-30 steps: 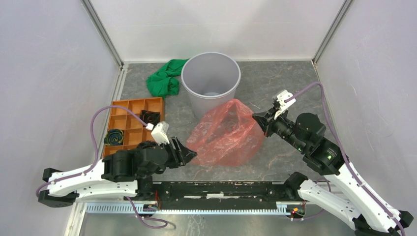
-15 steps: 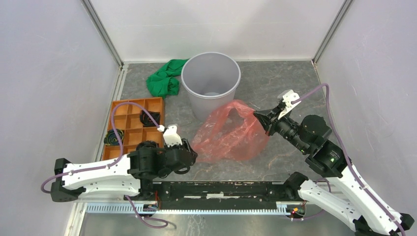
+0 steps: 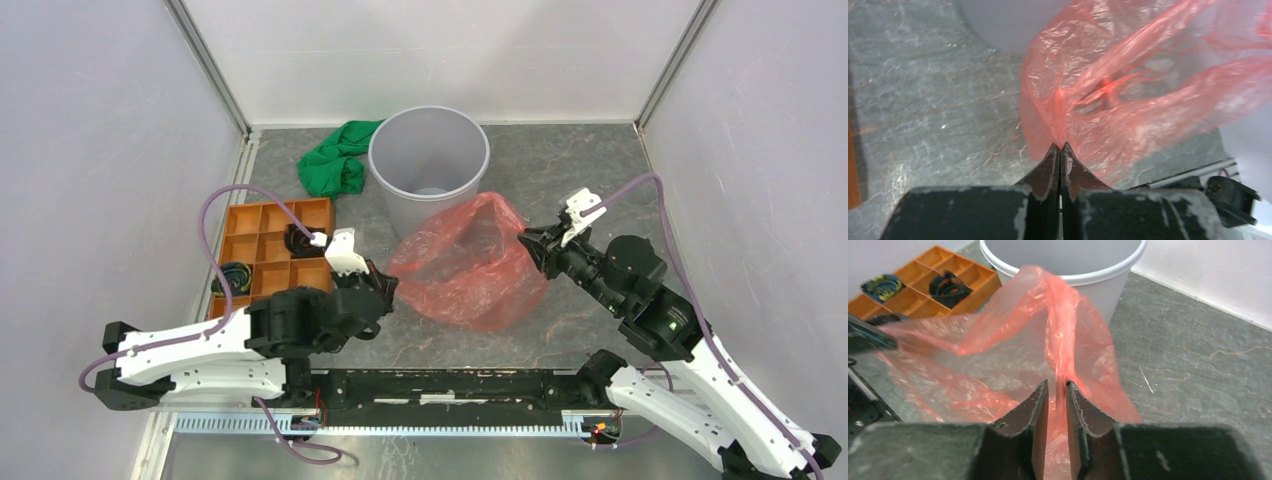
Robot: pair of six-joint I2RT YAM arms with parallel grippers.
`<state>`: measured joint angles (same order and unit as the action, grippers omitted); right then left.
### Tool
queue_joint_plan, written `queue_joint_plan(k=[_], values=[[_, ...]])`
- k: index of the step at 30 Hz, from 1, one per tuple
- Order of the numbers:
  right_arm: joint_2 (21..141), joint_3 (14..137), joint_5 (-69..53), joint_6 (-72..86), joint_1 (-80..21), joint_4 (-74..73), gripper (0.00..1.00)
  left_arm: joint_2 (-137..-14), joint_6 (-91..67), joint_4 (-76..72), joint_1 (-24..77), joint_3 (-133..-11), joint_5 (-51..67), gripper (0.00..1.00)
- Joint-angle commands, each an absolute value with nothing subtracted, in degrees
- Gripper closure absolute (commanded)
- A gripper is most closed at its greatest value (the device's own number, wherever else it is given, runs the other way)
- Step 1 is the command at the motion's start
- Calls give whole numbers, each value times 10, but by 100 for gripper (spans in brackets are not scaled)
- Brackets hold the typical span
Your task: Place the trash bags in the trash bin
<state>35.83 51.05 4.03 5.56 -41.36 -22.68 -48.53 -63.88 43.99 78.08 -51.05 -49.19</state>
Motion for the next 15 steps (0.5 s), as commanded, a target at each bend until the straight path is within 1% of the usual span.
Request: queue_joint_plan(k=[1, 6, 8, 11, 15], values=[[393, 528, 63, 11, -413, -262, 71, -467, -529, 379, 780, -551, -469, 98], [458, 571, 85, -47, -414, -290, 44, -466, -489, 387, 779, -569, -443, 98], [485, 590, 106, -61, -414, -298, 35, -464, -471, 385, 779, -569, -438, 98], [517, 605, 149, -60, -412, -306, 26, -472, -429, 389, 778, -571, -426, 98], [541, 595, 202, -38, -413, -280, 8, -502, -383, 453, 778, -617, -436, 98]])
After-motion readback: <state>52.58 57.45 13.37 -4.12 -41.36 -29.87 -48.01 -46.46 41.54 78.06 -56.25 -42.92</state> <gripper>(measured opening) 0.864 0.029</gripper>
